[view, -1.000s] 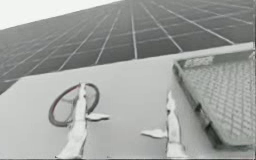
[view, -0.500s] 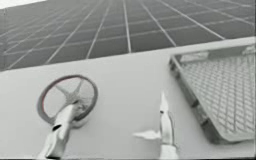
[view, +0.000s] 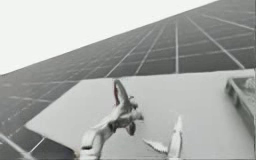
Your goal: Pick up and drop off the object
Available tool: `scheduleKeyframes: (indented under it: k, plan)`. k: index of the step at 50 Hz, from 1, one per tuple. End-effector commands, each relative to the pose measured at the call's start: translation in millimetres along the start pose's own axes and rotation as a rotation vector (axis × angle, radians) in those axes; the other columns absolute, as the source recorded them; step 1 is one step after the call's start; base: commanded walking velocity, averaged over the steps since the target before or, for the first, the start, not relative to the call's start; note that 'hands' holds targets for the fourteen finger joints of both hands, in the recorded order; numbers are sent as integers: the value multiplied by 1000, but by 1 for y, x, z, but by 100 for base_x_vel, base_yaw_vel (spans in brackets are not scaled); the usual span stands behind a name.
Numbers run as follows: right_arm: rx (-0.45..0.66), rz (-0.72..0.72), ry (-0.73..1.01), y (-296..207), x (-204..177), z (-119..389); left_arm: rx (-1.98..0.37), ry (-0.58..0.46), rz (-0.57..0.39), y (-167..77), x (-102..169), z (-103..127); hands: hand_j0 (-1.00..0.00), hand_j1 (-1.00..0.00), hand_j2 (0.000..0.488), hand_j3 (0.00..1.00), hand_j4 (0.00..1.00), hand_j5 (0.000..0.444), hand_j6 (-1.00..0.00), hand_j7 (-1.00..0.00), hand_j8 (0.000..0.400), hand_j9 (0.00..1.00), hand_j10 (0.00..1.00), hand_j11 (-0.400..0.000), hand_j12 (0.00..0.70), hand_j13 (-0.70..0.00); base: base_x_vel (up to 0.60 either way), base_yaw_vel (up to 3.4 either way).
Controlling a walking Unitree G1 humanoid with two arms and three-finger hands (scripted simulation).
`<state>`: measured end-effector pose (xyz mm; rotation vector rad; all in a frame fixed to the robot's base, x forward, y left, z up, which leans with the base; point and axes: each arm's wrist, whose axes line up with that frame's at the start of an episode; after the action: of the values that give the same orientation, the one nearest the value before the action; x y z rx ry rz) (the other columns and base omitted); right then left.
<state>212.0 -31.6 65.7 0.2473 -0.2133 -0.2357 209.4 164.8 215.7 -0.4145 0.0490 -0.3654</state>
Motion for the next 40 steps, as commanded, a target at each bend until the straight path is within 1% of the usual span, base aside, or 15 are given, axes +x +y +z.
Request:
scheduleKeyframes:
  k: [1,5,9,10,11,12,13,14,18,22,30,31,32,33,40]
  plan:
    - [44,-101,-189,100,-13,-85,-479,-133,-28,8,-7,-15,-1000,-1000,0,0,0,0,-1000,-1000,400,0,0,0,700,0,0,0]
    - [-240,-84,-404,113,14,-58,-483,-129,-26,-3,1,-18,-1000,-1000,0,0,0,0,-1000,-1000,400,0,0,0,700,0,0,0]
    - [-263,-23,-365,125,23,-29,-473,-124,-41,1,0,-25,-1000,-1000,0,0,0,0,-1000,-1000,400,0,0,0,700,0,0,0]
    - [-292,24,-325,117,23,-23,-478,-112,-49,-8,-3,-26,-1000,-1000,0,0,157,78,-1000,-1000,400,0,157,-63,700,-110,0,0]
    - [-316,84,-293,108,18,-20,-481,-124,-42,-7,0,-28,-1000,-1000,0,0,647,323,-1000,-1000,400,0,647,-259,700,-453,0,0]
    - [-329,149,-249,97,23,-7,-482,-113,-46,-10,-6,-29,-1000,-1000,0,112,1000,444,-1000,-1000,400,112,1000,-400,700,-700,0,0]
    - [-336,225,-239,86,28,-5,-475,-121,-40,-15,1,-37,-1000,-1000,0,931,1000,34,-1000,-1000,400,931,1000,-400,700,-700,0,0]
    - [-328,306,-224,80,31,-5,-486,-110,-36,-14,2,-31,-1000,-1000,0,989,1000,5,-1000,-1000,400,989,1000,-400,700,-700,0,0]
    - [-290,434,-102,72,36,-2,-464,-105,-19,-15,-2,-23,-1000,-1000,0,1000,1000,0,-1000,-1000,400,1000,1000,-400,700,-700,0,0]
    - [93,85,219,69,32,-17,-424,-66,29,0,-5,-41,-1000,-1000,0,1000,1000,0,-1000,-1000,400,1000,1000,-400,700,-700,0,0]
    - [117,-106,231,9,65,26,-350,97,137,31,14,-69,-989,-1000,5,1000,1000,0,-989,-1000,400,1000,1000,-400,700,-700,0,0]
    - [107,-128,256,-1,67,23,-366,140,146,30,18,-68,-688,-1000,156,1000,1000,0,-688,-1000,400,1000,1000,-400,700,-700,0,0]
    - [105,-151,253,-12,67,23,-324,173,164,35,25,-77,-23,-1000,488,1000,1000,0,-23,-1000,400,1000,1000,-400,700,-700,0,0]
    - [115,-210,248,-10,63,16,-323,214,174,31,27,-84,0,0,0,1000,1000,0,0,0,0,1000,1000,-400,0,-700,0,0]
    - [148,-279,152,2,61,-31,-338,230,209,36,17,-96,0,0,0,1000,1000,0,0,0,0,1000,1000,-400,0,-700,0,0]
